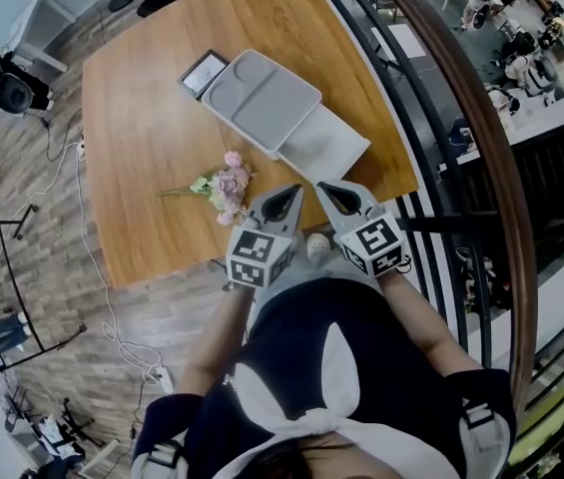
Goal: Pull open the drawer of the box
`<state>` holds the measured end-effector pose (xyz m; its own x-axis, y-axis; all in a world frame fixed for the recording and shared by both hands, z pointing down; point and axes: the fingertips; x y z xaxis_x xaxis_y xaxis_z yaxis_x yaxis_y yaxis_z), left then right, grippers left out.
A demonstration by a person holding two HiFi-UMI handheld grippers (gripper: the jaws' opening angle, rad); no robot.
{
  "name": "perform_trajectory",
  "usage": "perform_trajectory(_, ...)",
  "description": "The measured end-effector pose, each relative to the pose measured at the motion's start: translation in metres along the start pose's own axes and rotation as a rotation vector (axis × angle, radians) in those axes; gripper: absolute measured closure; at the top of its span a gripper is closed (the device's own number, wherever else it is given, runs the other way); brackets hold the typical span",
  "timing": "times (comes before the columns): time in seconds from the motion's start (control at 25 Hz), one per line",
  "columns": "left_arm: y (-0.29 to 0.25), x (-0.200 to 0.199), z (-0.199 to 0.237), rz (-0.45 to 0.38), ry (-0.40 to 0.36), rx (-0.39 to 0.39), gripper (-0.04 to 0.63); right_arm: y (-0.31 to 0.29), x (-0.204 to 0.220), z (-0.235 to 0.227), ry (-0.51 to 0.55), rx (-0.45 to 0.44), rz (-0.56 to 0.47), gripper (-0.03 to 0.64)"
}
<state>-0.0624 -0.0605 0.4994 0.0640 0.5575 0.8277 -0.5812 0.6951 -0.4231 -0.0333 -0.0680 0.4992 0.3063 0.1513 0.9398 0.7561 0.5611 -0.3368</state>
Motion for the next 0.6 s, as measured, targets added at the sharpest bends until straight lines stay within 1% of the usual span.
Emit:
perform_trajectory(0.16,0.0020,-0.0046,0.0045,-0.003,0.007,-0.017,0.578,0.0008,0.0005,0.0001,0.025,0.003,0.009,0.620)
perform_trajectory(0.6,-0.0044,-0.0038,0.0098,0.006,0.004,-0.016,0.578,0.0010,0.0035,-0.0055,0.030,0.007,0.012,0.620)
Point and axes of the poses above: the fingertips, and each gripper's own axes: y backward along the fingers, z to its left, x out of its underside, and after that the axes turned 12 degrees about y, right-handed
